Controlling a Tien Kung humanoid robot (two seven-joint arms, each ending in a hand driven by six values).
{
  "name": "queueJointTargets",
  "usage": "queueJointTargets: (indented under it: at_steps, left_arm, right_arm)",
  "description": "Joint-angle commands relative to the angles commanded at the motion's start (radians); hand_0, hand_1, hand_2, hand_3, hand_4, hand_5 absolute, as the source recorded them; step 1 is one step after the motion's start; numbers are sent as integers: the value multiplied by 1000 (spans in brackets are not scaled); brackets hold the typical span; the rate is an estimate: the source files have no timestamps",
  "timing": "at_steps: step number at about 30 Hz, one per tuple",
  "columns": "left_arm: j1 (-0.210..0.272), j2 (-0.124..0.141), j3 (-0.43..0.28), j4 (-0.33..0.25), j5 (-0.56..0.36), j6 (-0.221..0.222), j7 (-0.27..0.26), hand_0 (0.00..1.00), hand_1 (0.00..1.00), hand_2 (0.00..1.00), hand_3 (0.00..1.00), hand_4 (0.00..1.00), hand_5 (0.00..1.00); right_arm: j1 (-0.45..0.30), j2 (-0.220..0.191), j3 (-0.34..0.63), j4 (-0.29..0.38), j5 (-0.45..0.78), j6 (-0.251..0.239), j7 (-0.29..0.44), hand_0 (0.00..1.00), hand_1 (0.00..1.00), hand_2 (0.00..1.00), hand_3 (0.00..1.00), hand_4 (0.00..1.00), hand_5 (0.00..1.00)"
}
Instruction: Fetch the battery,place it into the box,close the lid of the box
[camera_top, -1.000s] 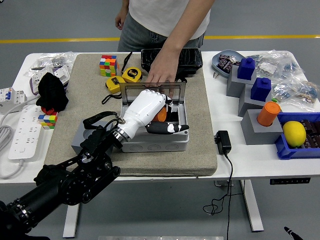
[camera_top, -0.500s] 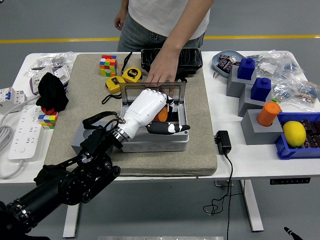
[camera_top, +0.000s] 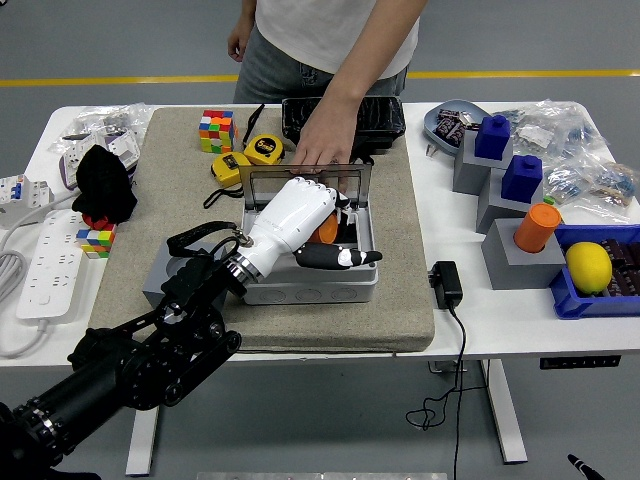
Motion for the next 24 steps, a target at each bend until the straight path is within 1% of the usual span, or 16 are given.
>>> queueJointTargets:
  at_steps: [1, 2, 7, 8, 13, 14, 15, 19, 20, 24]
  left_arm:
    - [-1, 0, -1, 0, 0, -1, -1, 226, 446, 399, 442, 998, 860]
    - [-1, 0, -1, -1, 0, -1, -1, 372, 604, 582, 569, 998, 865]
    - [-1, 0, -7, 2, 10, -15, 3, 372, 604, 582, 569, 998, 865]
    - [-1, 0, -8, 1, 11, -15, 3, 597, 715, 692, 672, 998, 875]
    - [2, 0, -10, -22, 17, -4, -2, 597, 715, 692, 672, 998, 875]
    - [1, 0, -10, -27, 20, -3, -1, 671, 742, 711, 693, 998, 881]
    - [2, 0, -9, -36, 22, 0, -2, 671, 742, 711, 693, 998, 881]
    - [5, 0, 0, -92, 33, 15, 1, 671, 742, 711, 693, 998, 881]
    - [6, 0, 1, -112, 38, 19, 3, 694, 755, 723, 700, 998, 891]
    - [6, 0, -2, -156, 45, 24, 10, 694, 755, 723, 700, 998, 891]
  right_arm:
    - [0, 0, 0, 0, 0, 0, 0, 811, 722, 715, 732, 998, 972]
    - [1, 0, 0, 0, 0, 0, 0, 811, 722, 715, 732, 998, 966]
    - [1, 0, -1, 0, 2, 0, 0, 811, 722, 715, 732, 998, 966]
    - [1, 1, -1, 0, 2, 0, 0, 811, 723, 716, 733, 998, 962]
    - [0, 1, 0, 0, 1, 0, 0, 811, 723, 716, 733, 998, 962]
    - [0, 1, 0, 0, 0, 0, 0, 811, 722, 716, 733, 998, 957]
    - [0, 1, -1, 0, 2, 0, 0, 811, 722, 716, 733, 998, 957]
    - [0, 1, -1, 0, 2, 0, 0, 811, 722, 716, 733, 998, 957]
    - [-1, 1, -1, 0, 1, 0, 0, 811, 722, 715, 733, 998, 955]
    - [-1, 0, -1, 0, 0, 0, 0, 811, 722, 715, 733, 998, 955]
